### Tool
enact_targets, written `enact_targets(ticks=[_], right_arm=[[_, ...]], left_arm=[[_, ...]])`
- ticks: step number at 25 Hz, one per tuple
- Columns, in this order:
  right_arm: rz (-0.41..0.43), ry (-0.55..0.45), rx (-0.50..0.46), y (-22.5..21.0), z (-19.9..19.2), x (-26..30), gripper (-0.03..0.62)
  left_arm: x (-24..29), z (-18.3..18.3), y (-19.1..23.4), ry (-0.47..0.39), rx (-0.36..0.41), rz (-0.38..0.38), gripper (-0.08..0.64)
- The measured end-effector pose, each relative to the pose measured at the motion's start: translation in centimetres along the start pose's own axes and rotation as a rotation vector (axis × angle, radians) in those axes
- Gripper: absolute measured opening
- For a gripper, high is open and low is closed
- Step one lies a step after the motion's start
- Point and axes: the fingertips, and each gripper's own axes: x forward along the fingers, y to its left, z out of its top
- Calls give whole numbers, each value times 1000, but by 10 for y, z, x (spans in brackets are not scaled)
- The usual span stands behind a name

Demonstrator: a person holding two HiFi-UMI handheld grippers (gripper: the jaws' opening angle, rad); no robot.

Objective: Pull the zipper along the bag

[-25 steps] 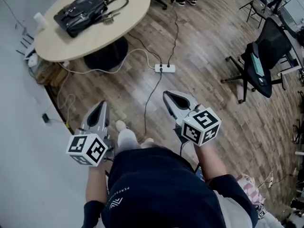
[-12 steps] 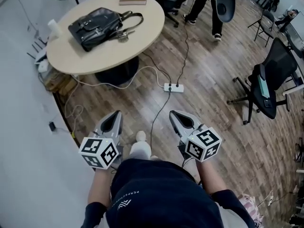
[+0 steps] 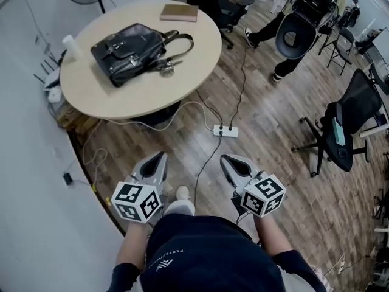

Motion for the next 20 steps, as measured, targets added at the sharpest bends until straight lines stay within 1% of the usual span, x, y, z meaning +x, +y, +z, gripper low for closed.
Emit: enact_targets(ticks=[5, 7, 9, 11, 14, 17, 20], right_arm=[[38, 29, -8, -3, 19, 42, 3], [45, 25, -18, -5, 27, 56, 3], [44, 16, -24, -11, 34, 67, 2], [35, 21, -38, -22, 39, 74, 3], [32, 38, -66, -44, 51, 91, 3], [75, 48, -80, -63, 61, 110, 3], [130, 61, -125, -82, 75, 128, 3]], left_arm=[[10, 14, 42, 22, -9, 13, 2], [13, 21, 58, 18, 4, 23, 5], [17, 28, 72, 17, 27, 56, 12], [22, 30, 79, 20, 41, 88, 12], [38, 36, 86, 24, 44, 109, 13], [56, 46, 90, 7, 53, 144, 12], [77, 57, 94, -21, 44, 195, 12]])
